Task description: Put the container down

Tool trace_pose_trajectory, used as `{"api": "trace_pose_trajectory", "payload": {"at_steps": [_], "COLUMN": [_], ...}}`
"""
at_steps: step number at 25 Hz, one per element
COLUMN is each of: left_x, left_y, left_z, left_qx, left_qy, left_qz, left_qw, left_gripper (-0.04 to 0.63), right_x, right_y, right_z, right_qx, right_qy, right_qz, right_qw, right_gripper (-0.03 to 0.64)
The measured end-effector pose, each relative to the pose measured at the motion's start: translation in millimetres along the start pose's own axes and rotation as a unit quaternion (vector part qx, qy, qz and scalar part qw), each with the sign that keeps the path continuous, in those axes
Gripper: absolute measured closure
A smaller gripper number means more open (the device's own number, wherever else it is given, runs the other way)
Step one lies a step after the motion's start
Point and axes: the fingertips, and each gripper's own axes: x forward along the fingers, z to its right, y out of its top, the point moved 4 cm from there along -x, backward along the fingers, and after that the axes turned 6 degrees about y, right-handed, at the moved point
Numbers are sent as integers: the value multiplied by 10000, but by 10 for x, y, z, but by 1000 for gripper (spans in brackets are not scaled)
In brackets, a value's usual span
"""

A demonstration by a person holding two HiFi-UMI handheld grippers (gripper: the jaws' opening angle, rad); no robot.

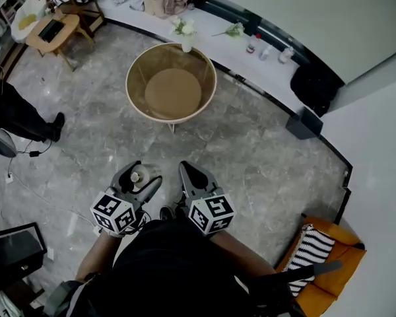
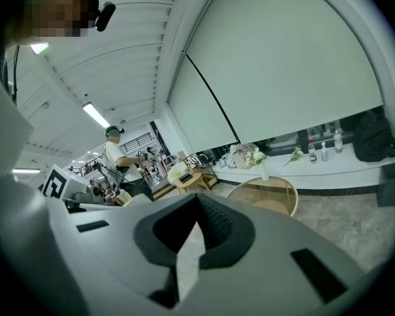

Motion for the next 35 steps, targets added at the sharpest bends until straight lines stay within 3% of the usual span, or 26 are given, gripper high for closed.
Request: {"api": "trace_pose_trajectory", "payload": {"at_steps": [8,20,35], "left_x": [285,409,676], "left_y": [228,267,178], "left_z": [117,227,-175], "left_qx": [126,69,-317], "left_qy": [218,409,275], "left_qz": [104,121,34], "left_qw": [9996,9991,9991], "left_gripper": [253,253,253], "right_x": [37,38,294], "right_y": [313,414,236], "right_z": [297,446,646], "right_qx": [-42,19,92], "right_qy": [230,456,138], "right_qz": [142,142,-259], "right_qw": [9996,9989,9995], "right_gripper": [609,609,609]}}
